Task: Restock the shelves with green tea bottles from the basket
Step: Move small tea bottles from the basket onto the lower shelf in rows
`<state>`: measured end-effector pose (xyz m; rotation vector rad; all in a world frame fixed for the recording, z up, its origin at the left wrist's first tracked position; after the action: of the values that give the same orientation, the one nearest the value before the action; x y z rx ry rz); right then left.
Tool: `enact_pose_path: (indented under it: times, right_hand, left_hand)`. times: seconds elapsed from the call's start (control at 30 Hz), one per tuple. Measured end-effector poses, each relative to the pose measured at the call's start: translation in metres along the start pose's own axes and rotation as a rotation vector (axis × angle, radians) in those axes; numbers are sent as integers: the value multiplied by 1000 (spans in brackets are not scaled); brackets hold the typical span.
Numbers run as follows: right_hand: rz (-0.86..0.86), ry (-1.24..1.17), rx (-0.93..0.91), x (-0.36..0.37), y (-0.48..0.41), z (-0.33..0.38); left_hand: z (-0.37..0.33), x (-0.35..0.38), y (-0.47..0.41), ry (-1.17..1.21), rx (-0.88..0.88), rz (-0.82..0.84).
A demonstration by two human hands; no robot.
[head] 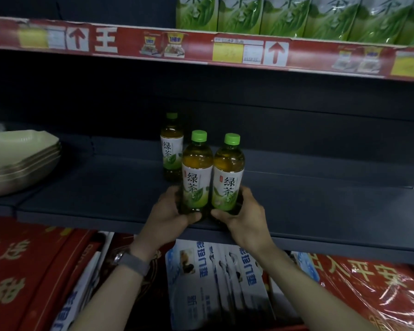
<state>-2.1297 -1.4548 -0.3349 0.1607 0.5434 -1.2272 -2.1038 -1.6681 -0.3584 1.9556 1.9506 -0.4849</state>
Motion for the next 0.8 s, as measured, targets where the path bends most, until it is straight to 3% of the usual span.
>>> enact_pose_path:
  times: [0.37,0.8]
  right_hand:
    - [-21,59,28,-2,-28,-8]
    - [-72,-19,34,2,-84,-19]
  left_hand:
    - [0,-3,1,-63,50,-212]
    - [-3,-23,-66,-206,-78,-218]
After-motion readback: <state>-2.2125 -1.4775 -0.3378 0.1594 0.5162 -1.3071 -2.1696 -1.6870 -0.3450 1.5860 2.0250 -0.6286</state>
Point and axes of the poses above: each hand's wrist, its own y-axis away from the middle knuckle, its own x-axis out of the palm, z = x × y, the point moved 10 cm from there along -y, towards the middle knuckle, and after that the axes turned 13 degrees about z, right-handed, at the moved point
